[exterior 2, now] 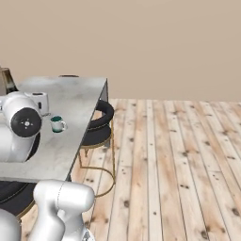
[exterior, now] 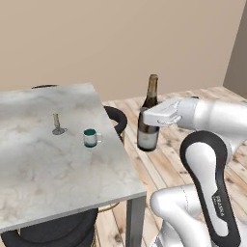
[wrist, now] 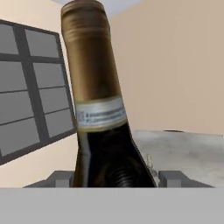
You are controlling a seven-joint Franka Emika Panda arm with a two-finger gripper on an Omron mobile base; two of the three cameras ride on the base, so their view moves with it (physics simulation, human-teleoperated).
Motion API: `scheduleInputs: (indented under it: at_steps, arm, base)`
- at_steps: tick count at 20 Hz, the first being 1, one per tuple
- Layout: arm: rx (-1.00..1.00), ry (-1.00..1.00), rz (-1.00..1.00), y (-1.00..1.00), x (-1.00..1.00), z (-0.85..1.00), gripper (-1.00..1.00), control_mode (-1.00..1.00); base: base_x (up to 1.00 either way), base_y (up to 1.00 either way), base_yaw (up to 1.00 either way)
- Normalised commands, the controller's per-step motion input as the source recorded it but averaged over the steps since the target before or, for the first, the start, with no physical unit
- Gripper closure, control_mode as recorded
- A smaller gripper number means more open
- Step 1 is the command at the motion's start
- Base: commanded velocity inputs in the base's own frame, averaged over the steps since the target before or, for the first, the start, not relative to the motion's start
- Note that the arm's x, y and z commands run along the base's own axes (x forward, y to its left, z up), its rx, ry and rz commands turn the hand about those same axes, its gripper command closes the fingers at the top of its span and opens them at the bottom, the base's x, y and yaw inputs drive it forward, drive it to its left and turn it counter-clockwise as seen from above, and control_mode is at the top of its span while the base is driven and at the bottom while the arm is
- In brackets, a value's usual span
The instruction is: Open the cabinet directly in front. Then move the wine and the mug to the dining counter with the candle on it.
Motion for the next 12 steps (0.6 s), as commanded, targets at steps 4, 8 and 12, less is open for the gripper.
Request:
scheduleInputs:
  at_steps: [4,8,12]
  arm:
    - [0.00,0.16,-0.14,1.00,0.45,-0.49,1.00,-1.00]
    - [0.05,0.18,-0.13,0.96,0.50,-0.48,1.00,-1.00]
    - [0.05,0.10,-0.14,0.83,0.52,-0.39,1.00,-1.00]
  base:
    - [0.00,0.00,0.00]
    - [0.00,0.00,0.00]
    - [0.00,0.00,0.00]
